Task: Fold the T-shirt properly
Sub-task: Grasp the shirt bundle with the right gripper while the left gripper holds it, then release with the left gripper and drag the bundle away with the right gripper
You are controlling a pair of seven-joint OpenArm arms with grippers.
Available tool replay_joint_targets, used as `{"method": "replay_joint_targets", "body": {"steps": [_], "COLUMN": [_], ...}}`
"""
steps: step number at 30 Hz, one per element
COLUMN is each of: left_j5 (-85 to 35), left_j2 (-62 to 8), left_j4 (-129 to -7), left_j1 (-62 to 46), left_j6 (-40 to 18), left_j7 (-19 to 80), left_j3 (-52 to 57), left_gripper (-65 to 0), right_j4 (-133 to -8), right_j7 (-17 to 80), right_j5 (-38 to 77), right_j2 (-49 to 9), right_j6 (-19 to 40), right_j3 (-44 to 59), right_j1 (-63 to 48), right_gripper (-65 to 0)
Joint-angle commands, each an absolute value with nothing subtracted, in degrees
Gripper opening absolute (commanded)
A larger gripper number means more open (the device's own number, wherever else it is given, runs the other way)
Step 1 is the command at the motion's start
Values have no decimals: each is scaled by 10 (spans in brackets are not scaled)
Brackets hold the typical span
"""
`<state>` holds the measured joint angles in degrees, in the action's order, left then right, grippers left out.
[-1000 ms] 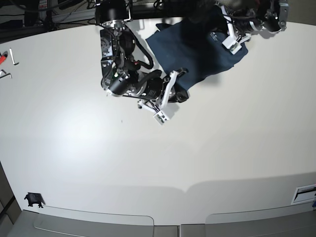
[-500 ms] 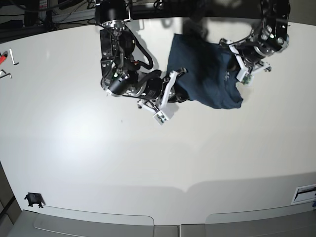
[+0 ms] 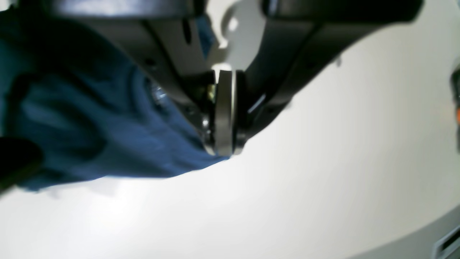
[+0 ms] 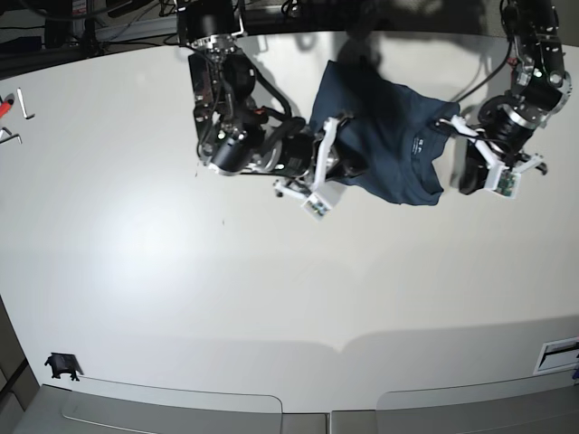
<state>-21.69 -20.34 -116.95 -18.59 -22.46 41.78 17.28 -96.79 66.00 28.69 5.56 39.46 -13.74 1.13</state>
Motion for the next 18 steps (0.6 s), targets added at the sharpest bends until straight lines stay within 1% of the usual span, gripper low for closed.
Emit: {"method": "replay_joint_targets", "body": {"steps": [1,4,9,13,18], "left_j5": [-218,-210,-211,-211,-211], "left_j2": [-208,-208,-208,-208,-208], "left_j4": [-1177,-1177,-1177,-1177,-1177], "left_j1": [-186,-199,-222,-236,-238], "left_j6": [-222,-222,-222,-221,-205], "left_j7": [402,402,400,389,389], "left_j3": [182,196,198,198,198], "left_gripper": [-650,-650,-650,-650,-650], "right_j4": [-977,-977,-975,-954,-891], "right_j7": [647,635,556,513,508], "right_j5": [302,282,152,99,85], "right_j2": [60,60,60,60,60], "right_j6": [400,400,400,400,400], "right_j3": [-154,-208,-274,-285,-285], "right_j1": [22,22,22,22,32], "right_gripper": [-650,-650,-650,-650,-650]}}
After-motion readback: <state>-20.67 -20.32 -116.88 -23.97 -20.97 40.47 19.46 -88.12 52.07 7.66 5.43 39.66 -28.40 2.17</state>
